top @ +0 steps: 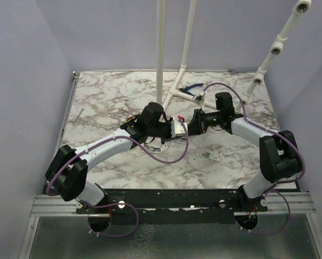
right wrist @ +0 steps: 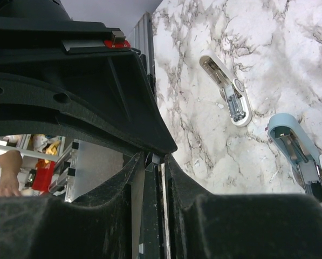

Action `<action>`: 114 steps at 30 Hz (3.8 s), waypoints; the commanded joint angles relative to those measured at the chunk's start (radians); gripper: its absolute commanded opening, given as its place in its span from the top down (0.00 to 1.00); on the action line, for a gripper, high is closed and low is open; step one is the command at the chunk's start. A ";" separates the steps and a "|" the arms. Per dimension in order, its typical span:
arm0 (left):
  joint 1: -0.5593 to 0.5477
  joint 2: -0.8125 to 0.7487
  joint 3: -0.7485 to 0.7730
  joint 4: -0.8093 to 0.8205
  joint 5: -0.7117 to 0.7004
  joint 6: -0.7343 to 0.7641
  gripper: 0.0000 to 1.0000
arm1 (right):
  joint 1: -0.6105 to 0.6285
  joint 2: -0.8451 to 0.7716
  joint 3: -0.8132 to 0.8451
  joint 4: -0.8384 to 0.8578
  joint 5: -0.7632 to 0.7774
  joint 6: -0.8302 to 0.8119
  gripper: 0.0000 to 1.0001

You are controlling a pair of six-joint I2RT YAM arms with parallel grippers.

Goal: Load the staples into the stapler
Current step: Pick up the staple from the staple box, then move the stapler to the center of the board.

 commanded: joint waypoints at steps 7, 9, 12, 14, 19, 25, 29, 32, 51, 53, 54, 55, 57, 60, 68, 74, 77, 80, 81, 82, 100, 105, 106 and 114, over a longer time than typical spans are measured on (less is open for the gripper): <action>-0.005 -0.006 0.005 -0.001 0.027 0.017 0.89 | 0.006 0.012 0.027 -0.090 -0.029 -0.066 0.75; -0.006 -0.005 0.004 -0.001 0.026 0.020 0.89 | 0.006 0.010 0.027 -0.089 -0.030 -0.066 0.76; -0.006 -0.005 0.005 -0.001 0.029 0.020 0.89 | 0.006 0.012 0.030 -0.089 -0.029 -0.065 0.76; -0.005 -0.002 0.006 -0.002 0.031 0.017 0.89 | 0.006 0.012 0.031 -0.089 -0.030 -0.062 0.77; -0.006 0.001 0.008 -0.001 0.032 0.017 0.89 | 0.006 0.014 0.029 -0.069 -0.029 -0.040 0.78; -0.005 0.000 0.007 0.000 0.032 0.017 0.89 | 0.006 0.016 0.025 -0.054 -0.030 -0.013 0.80; -0.006 0.002 0.007 -0.001 0.032 0.017 0.89 | 0.006 0.015 0.021 -0.022 -0.030 0.001 0.83; -0.005 0.003 0.009 -0.001 0.032 0.017 0.89 | 0.006 0.013 0.018 -0.012 -0.029 0.010 0.85; -0.007 0.008 0.020 -0.001 0.017 -0.003 0.60 | 0.006 -0.012 -0.003 -0.039 0.007 -0.036 0.90; -0.006 0.004 0.018 -0.001 0.011 0.000 0.56 | 0.006 -0.019 -0.006 -0.058 0.016 -0.060 0.90; -0.006 0.001 0.016 -0.001 0.007 0.003 0.54 | 0.006 -0.024 -0.009 -0.078 0.021 -0.070 0.90; -0.006 -0.003 0.013 -0.001 0.003 0.008 0.51 | 0.006 -0.028 -0.013 -0.086 0.027 -0.075 0.90; -0.003 -0.012 0.008 -0.003 -0.013 0.021 0.48 | 0.004 -0.041 -0.026 -0.089 0.041 -0.077 0.90; 0.007 -0.020 0.003 -0.004 -0.032 0.044 0.44 | -0.001 -0.055 -0.043 -0.106 0.099 -0.060 0.91; 0.031 0.015 -0.010 -0.056 -0.072 0.215 0.35 | -0.041 -0.072 -0.098 -0.141 0.263 0.019 0.92; 0.035 0.086 -0.008 -0.086 -0.072 0.287 0.31 | -0.043 -0.070 -0.099 -0.202 0.376 0.045 0.91; 0.039 0.130 0.011 -0.093 -0.071 0.287 0.31 | -0.043 -0.065 -0.116 -0.182 0.401 0.074 0.91; 0.049 0.172 0.036 -0.109 -0.069 0.289 0.31 | -0.043 -0.046 -0.123 -0.166 0.416 0.086 0.91; 0.054 0.185 0.044 -0.112 -0.066 0.287 0.30 | -0.043 -0.039 -0.121 -0.163 0.418 0.085 0.92; 0.061 0.196 0.051 -0.114 -0.061 0.284 0.30 | -0.044 -0.031 -0.118 -0.162 0.419 0.082 0.92; 0.129 0.317 0.139 -0.118 0.058 0.269 0.29 | -0.043 0.031 -0.066 -0.204 0.394 -0.037 0.92; 0.130 0.350 0.173 -0.128 0.083 0.240 0.36 | -0.043 0.035 -0.053 -0.223 0.405 -0.050 0.92; 0.128 0.354 0.179 -0.129 0.087 0.232 0.38 | -0.043 0.033 -0.054 -0.223 0.408 -0.052 0.92; 0.128 0.365 0.186 -0.165 0.102 0.188 0.59 | -0.049 0.023 -0.046 -0.242 0.420 -0.075 0.93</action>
